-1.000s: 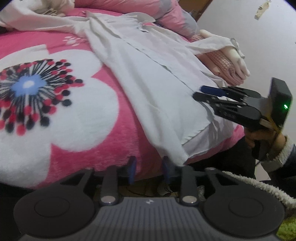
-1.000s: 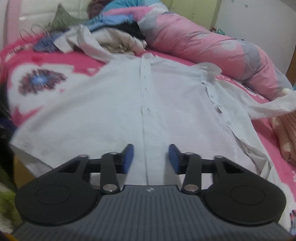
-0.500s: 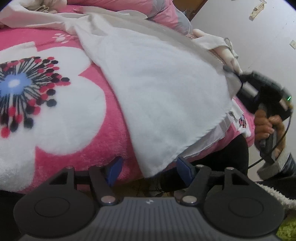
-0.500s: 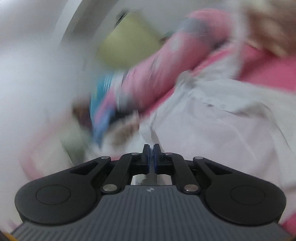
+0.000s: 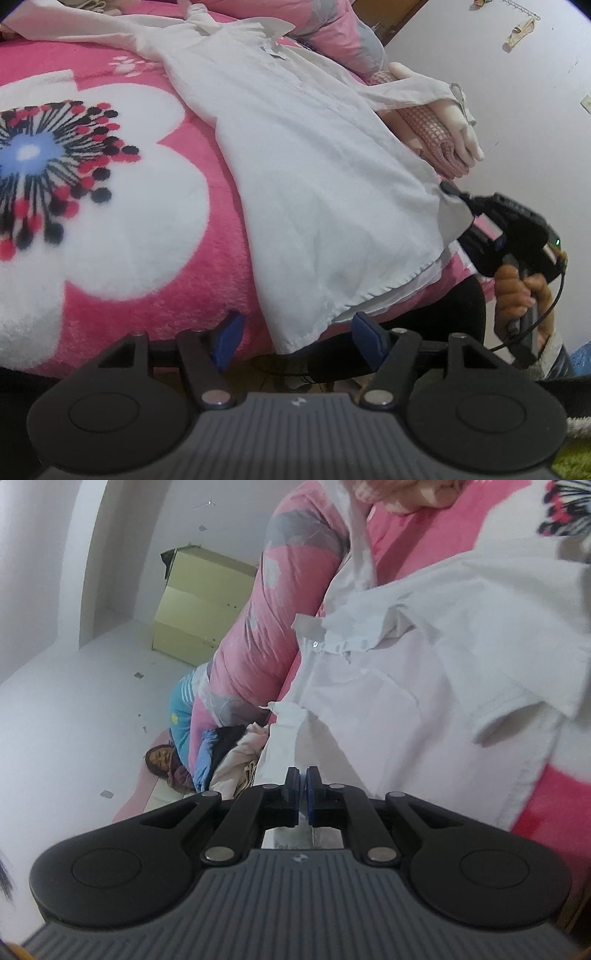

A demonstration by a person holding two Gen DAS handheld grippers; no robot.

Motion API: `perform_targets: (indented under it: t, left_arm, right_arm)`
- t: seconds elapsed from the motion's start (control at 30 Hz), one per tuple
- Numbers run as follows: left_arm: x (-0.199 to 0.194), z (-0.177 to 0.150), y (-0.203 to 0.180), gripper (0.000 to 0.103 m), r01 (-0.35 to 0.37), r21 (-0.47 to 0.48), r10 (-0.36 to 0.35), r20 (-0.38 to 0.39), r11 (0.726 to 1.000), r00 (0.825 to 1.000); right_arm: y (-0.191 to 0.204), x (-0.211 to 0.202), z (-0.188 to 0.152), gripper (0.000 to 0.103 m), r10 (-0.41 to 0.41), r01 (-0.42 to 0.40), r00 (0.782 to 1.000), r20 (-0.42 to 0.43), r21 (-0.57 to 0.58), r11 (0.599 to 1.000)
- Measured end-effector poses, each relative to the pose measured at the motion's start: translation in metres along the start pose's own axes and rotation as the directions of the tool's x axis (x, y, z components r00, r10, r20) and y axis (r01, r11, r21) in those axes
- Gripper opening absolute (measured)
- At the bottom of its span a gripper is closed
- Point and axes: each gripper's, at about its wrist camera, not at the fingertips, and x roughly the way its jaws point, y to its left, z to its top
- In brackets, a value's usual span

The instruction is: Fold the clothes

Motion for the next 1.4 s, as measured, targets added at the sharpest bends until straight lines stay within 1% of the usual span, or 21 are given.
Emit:
perform_targets:
  t: [0.03, 0.1, 0.17, 0.2, 0.27, 0.3, 0.37, 0.47, 0.6, 0.63, 0.67, 0.7, 0.73, 0.83, 0.87, 1.0, 1.13, 1.2, 1.27, 1.33, 1.4]
  left_arm:
    - [0.001, 0.001, 0.0, 0.063, 0.001, -0.008, -0.001, -0.004, 1.0, 1.0]
    - [0.003, 0.003, 0.001, 0.055, 0.002, -0.023, -0.003, -0.013, 1.0, 1.0]
    - [0.006, 0.004, 0.002, 0.031, -0.002, -0.032, 0.002, -0.029, 0.999, 1.0]
    - [0.008, 0.005, 0.002, 0.025, -0.006, -0.035, 0.005, -0.038, 0.999, 0.999]
    - [0.011, 0.004, 0.002, 0.009, -0.014, -0.041, 0.011, -0.052, 0.999, 0.999]
    - [0.011, 0.003, 0.001, 0.006, -0.022, -0.042, 0.019, -0.054, 0.999, 0.998]
    - [0.012, 0.002, 0.001, 0.003, -0.046, -0.04, 0.044, -0.053, 0.998, 0.998]
    - [0.011, 0.002, 0.002, 0.002, -0.056, -0.031, 0.054, -0.052, 0.998, 0.997]
    - [0.014, 0.004, -0.004, 0.003, -0.049, 0.013, 0.05, -0.077, 0.999, 0.996]
    - [0.014, 0.003, -0.004, 0.006, -0.038, 0.016, 0.04, -0.087, 0.999, 0.995]
    - [0.013, 0.003, -0.004, 0.018, -0.031, 0.015, 0.033, -0.093, 0.999, 0.995]
    - [0.01, 0.003, -0.003, 0.026, -0.032, 0.016, 0.033, -0.091, 0.999, 0.995]
    - [0.006, 0.002, -0.002, 0.039, -0.036, 0.019, 0.037, -0.085, 0.999, 0.996]
    - [-0.019, 0.004, 0.006, 0.04, -0.015, 0.006, 0.015, -0.047, 1.0, 0.999]
    - [-0.031, 0.006, 0.009, 0.043, -0.007, -0.002, 0.007, -0.025, 1.0, 1.0]
    - [-0.066, 0.023, 0.017, 0.051, -0.014, 0.008, 0.014, 0.078, 1.0, 0.997]
    - [-0.077, 0.064, 0.024, 0.054, -0.043, 0.042, 0.035, 0.168, 0.998, 0.985]
    - [-0.072, 0.09, 0.029, 0.055, -0.074, 0.053, 0.062, 0.202, 0.996, 0.977]
    - [-0.061, 0.12, 0.036, 0.055, -0.123, 0.045, 0.109, 0.232, 0.991, 0.967]
    - [-0.048, 0.154, 0.051, 0.055, -0.172, 0.029, 0.158, 0.259, 0.985, 0.953]
    - [-0.03, 0.188, 0.07, 0.055, -0.214, 0.004, 0.205, 0.273, 0.977, 0.94]
  right_arm:
    - [-0.002, -0.001, -0.001, 0.002, -0.006, 0.006, 1.0, 0.004, -0.002, 1.0]
    - [-0.005, -0.004, -0.002, 0.002, -0.017, 0.017, 1.0, 0.011, -0.006, 1.0]
    - [-0.008, -0.006, -0.003, 0.002, -0.029, 0.029, 0.999, 0.018, -0.01, 1.0]
    - [-0.01, -0.007, -0.004, 0.002, -0.034, 0.035, 0.999, 0.021, -0.012, 0.999]
    - [-0.013, -0.01, -0.006, 0.003, -0.046, 0.046, 0.999, 0.028, -0.016, 0.999]
    - [-0.015, -0.011, -0.006, 0.003, -0.051, 0.052, 0.998, 0.032, -0.017, 0.999]
    - [-0.013, -0.012, -0.007, 0.004, -0.102, 0.105, 0.994, 0.037, -0.074, 0.992]
    - [-0.009, -0.017, -0.008, 0.004, -0.156, 0.164, 0.986, 0.063, -0.152, 0.975]
    - [0.0, -0.028, -0.008, 0.005, -0.223, 0.257, 0.963, 0.151, -0.26, 0.931]
    - [0.002, -0.032, -0.007, 0.007, -0.236, 0.278, 0.956, 0.175, -0.281, 0.919]
    - [0.006, -0.032, -0.005, 0.007, -0.24, 0.288, 0.953, 0.186, -0.301, 0.909]
    - [0.011, -0.033, -0.002, 0.007, -0.243, 0.296, 0.95, 0.195, -0.32, 0.9]
    - [0.016, -0.033, 0.001, 0.007, -0.246, 0.304, 0.947, 0.205, -0.34, 0.89]
    - [0.03, -0.034, 0.01, 0.007, -0.253, 0.329, 0.939, 0.232, -0.396, 0.857]
    - [0.034, -0.034, 0.013, 0.007, -0.255, 0.337, 0.936, 0.242, -0.414, 0.846]
    - [0.076, -0.017, 0.03, 0.007, -0.209, 0.297, 0.952, 0.222, -0.523, 0.799]
    - [0.123, 0.024, 0.043, 0.012, -0.17, 0.222, 0.975, 0.143, -0.637, 0.738]
    - [0.148, 0.053, 0.046, 0.015, -0.158, 0.179, 0.983, 0.094, -0.682, 0.709]
    - [0.171, 0.087, 0.049, 0.021, -0.152, 0.132, 0.988, 0.037, -0.716, 0.686]
    - [0.193, 0.122, 0.054, 0.031, -0.148, 0.083, 0.989, -0.022, -0.741, 0.667]
    - [0.211, 0.165, 0.06, 0.035, -0.158, 0.057, 0.985, -0.064, -0.751, 0.658]
